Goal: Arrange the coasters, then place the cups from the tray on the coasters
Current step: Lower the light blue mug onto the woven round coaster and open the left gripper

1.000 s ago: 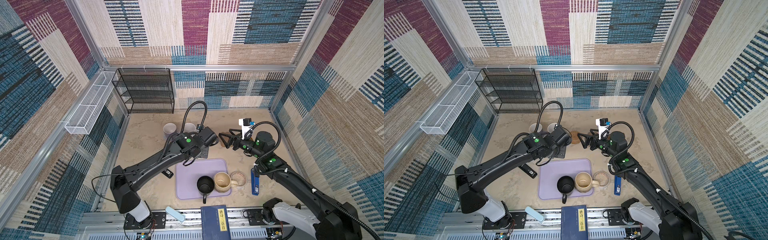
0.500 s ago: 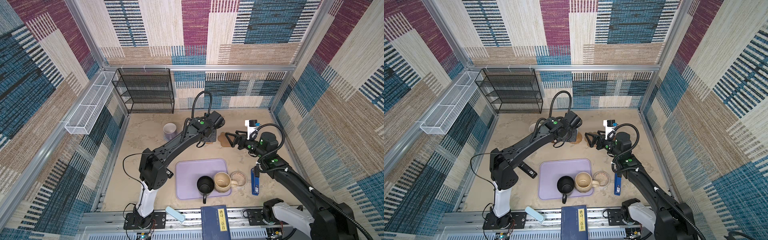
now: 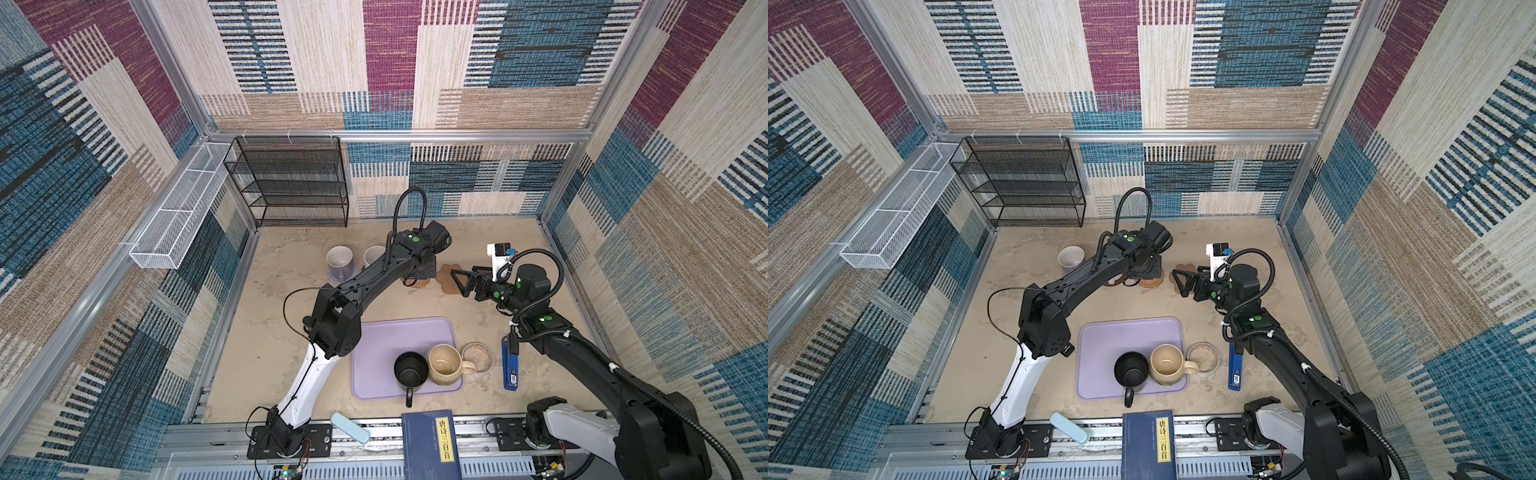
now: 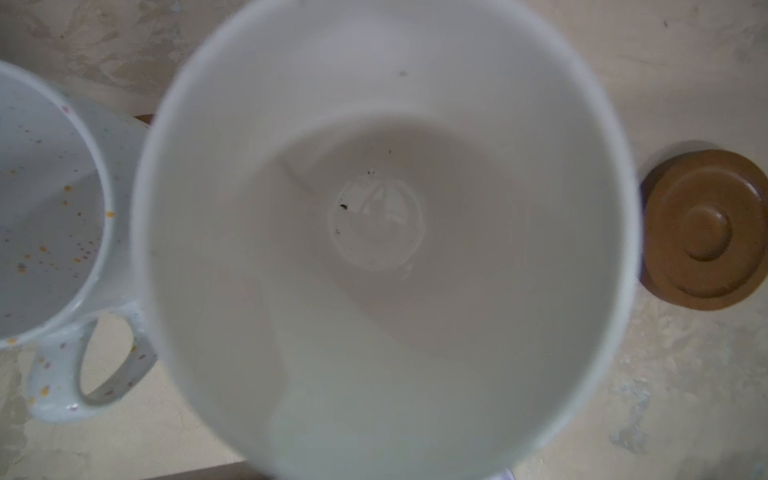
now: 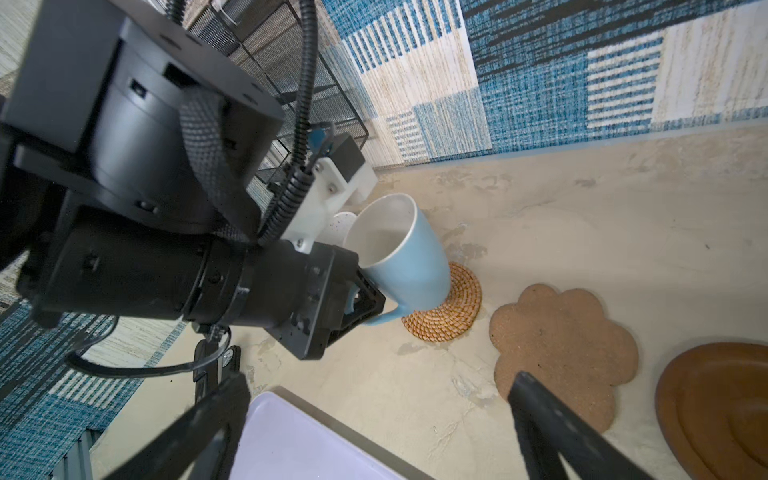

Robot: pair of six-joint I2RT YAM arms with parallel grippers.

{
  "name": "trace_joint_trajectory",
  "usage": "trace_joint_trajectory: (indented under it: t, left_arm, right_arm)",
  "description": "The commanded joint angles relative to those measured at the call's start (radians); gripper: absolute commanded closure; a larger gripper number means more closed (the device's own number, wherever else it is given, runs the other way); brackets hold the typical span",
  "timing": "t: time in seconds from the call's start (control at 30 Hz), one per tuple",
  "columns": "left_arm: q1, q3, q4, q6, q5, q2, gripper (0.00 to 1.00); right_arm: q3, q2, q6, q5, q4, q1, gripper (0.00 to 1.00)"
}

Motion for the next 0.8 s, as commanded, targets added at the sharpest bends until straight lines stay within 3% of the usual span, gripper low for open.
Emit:
trace_joint_trajectory:
  t: [0.0,0.77]
  left_arm:
    - [-0.003,0.026,-0.005,0.010,-0.039,0.013,1.00]
    - [0.012,0.056,-0.001,-0.007,-0.007,0.092,1.00]
  right_arm:
    - [0.002,0.014,-0.004,-0.020,0.034,-0.006,0.00]
    - [-0.005,0.047,0.004,-0.015,0.047,-0.010,0.00]
